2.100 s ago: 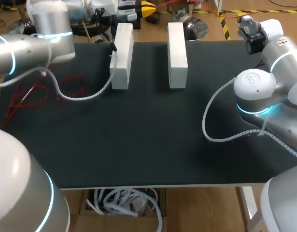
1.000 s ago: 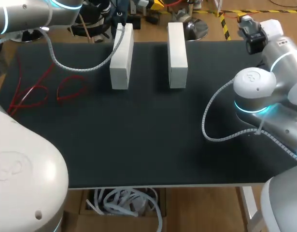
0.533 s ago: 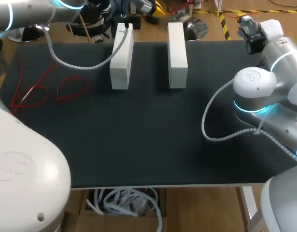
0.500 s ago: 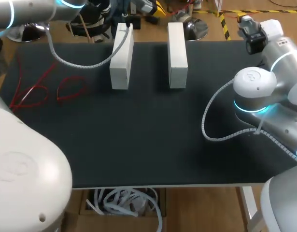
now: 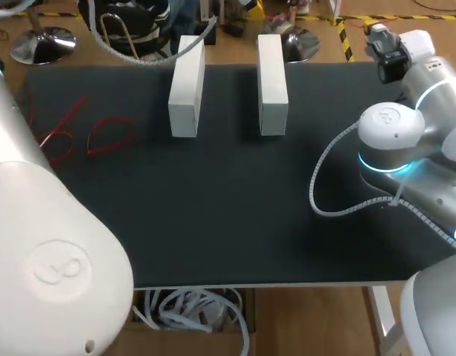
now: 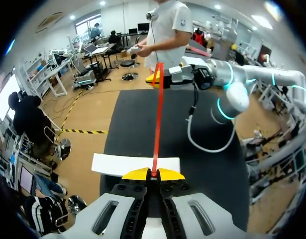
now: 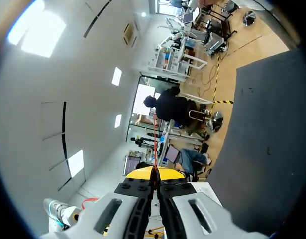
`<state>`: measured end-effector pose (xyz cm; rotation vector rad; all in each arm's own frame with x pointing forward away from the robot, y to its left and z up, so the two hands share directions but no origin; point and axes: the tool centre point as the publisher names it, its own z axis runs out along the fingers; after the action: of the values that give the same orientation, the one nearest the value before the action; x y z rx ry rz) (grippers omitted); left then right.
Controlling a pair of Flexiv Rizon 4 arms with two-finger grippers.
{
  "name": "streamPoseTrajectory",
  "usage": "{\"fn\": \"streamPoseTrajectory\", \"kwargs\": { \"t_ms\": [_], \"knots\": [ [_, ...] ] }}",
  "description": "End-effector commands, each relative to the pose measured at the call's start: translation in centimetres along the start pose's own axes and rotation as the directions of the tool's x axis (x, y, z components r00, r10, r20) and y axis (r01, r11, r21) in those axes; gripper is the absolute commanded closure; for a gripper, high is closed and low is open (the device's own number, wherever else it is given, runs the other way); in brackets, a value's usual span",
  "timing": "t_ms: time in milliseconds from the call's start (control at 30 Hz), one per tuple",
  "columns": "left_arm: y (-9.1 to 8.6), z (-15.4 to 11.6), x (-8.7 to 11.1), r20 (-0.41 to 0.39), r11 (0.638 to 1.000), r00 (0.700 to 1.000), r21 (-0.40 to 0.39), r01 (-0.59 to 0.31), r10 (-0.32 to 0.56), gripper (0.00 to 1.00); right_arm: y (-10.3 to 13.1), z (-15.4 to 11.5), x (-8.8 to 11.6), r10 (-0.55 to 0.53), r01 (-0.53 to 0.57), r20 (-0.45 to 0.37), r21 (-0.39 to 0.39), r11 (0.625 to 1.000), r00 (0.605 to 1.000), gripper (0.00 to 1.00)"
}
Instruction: Grab the tape and strap the tape.
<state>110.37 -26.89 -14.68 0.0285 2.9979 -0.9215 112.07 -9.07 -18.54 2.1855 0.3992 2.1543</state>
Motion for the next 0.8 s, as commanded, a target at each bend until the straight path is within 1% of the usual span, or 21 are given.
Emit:
{"fn": "streamPoseTrajectory", "kwargs": {
  "t_ms": [33,100,233,333,533,600,700,800],
  "knots": [
    [-1.25,0.21,-0.48,-0.021,0.969,1.000,-0.248,-0.019,0.014,1.00,0.12,-0.02,-0.08,0.000,0.000,-0.002,0.003,1.000,1.000,1.00],
    [-1.31,0.37,-0.46,-0.018,0.965,1.000,-0.264,-0.004,-0.001,1.00,0.12,-0.02,-0.08,0.000,0.000,-0.002,0.003,1.000,1.000,1.00],
    [-1.39,0.41,-0.48,-0.006,0.945,1.000,-0.328,0.008,-0.011,1.00,0.12,-0.02,-0.08,0.000,0.000,-0.002,0.003,1.000,1.000,1.00],
    [-1.41,0.46,-0.56,-0.001,0.936,1.000,-0.350,0.025,-0.027,1.00,0.12,-0.02,-0.08,0.000,0.000,-0.002,0.003,1.000,1.000,1.00],
    [-1.52,0.65,-0.67,0.008,0.928,0.999,-0.371,0.037,-0.037,1.00,0.12,-0.02,-0.08,0.000,0.000,-0.002,0.003,1.000,1.000,1.00],
    [-1.66,0.59,-0.66,0.021,0.912,0.999,-0.407,0.051,-0.047,1.00,0.12,-0.02,-0.08,0.000,0.000,-0.002,0.003,1.000,1.000,1.00],
    [-1.85,0.42,-0.65,0.043,0.899,0.998,-0.432,0.068,-0.055,1.00,0.12,-0.02,-0.08,0.000,0.000,-0.002,0.003,1.000,1.000,1.00],
    [-1.99,0.33,-0.69,0.045,0.889,0.998,-0.453,0.066,-0.052,1.00,0.12,-0.02,-0.08,0.000,0.000,-0.002,0.003,1.000,1.000,1.00]
  ]
}}
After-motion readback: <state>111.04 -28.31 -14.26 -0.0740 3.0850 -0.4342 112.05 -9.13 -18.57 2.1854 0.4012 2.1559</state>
